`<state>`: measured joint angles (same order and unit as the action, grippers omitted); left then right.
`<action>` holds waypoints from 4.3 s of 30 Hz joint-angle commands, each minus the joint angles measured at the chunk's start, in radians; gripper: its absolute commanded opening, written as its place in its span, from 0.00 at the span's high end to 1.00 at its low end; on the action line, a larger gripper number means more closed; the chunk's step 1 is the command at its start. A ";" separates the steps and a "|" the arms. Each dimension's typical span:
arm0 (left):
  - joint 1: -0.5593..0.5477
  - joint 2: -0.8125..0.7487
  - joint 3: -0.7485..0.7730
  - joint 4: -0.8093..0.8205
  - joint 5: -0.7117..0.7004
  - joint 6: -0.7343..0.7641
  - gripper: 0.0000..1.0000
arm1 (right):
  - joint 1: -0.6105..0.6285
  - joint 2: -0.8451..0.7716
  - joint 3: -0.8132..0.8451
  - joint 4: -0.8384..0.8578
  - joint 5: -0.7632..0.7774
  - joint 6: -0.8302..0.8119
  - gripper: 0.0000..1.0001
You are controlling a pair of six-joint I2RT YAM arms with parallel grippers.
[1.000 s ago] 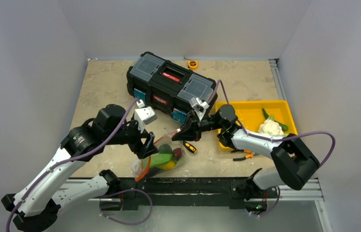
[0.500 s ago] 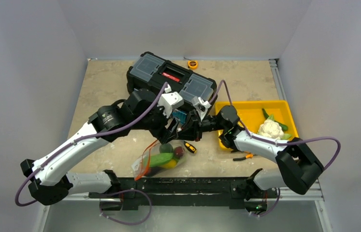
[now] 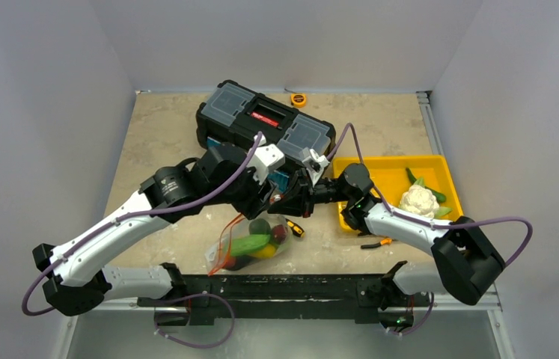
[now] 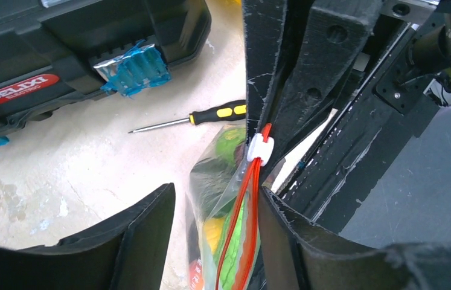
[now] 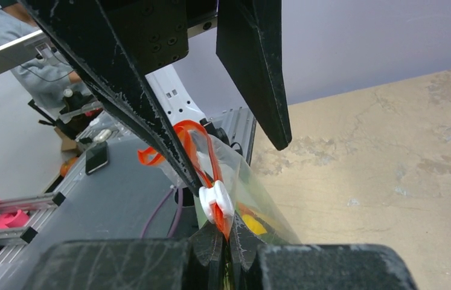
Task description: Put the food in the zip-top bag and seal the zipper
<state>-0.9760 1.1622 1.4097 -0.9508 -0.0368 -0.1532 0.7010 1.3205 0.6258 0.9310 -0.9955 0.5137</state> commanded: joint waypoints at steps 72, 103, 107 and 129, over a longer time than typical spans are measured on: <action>0.154 -0.235 -0.277 0.134 0.384 0.348 1.00 | 0.085 -0.227 0.291 -0.752 0.189 -0.543 0.40; 0.168 -0.248 -0.319 0.162 0.397 0.320 1.00 | 0.121 -0.107 0.446 -1.001 0.131 -0.644 0.80; 0.177 -0.249 -0.318 0.164 0.411 0.319 1.00 | 0.147 -0.086 0.474 -1.040 0.154 -0.663 0.86; 0.198 -0.288 -0.332 0.196 0.460 0.308 1.00 | 0.190 -0.024 0.453 -0.937 0.116 -0.607 0.98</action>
<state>-0.7849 0.8909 1.0805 -0.8463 0.3737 0.1680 0.8654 1.2778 1.0801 -0.0639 -0.8387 -0.1184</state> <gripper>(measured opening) 0.012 0.067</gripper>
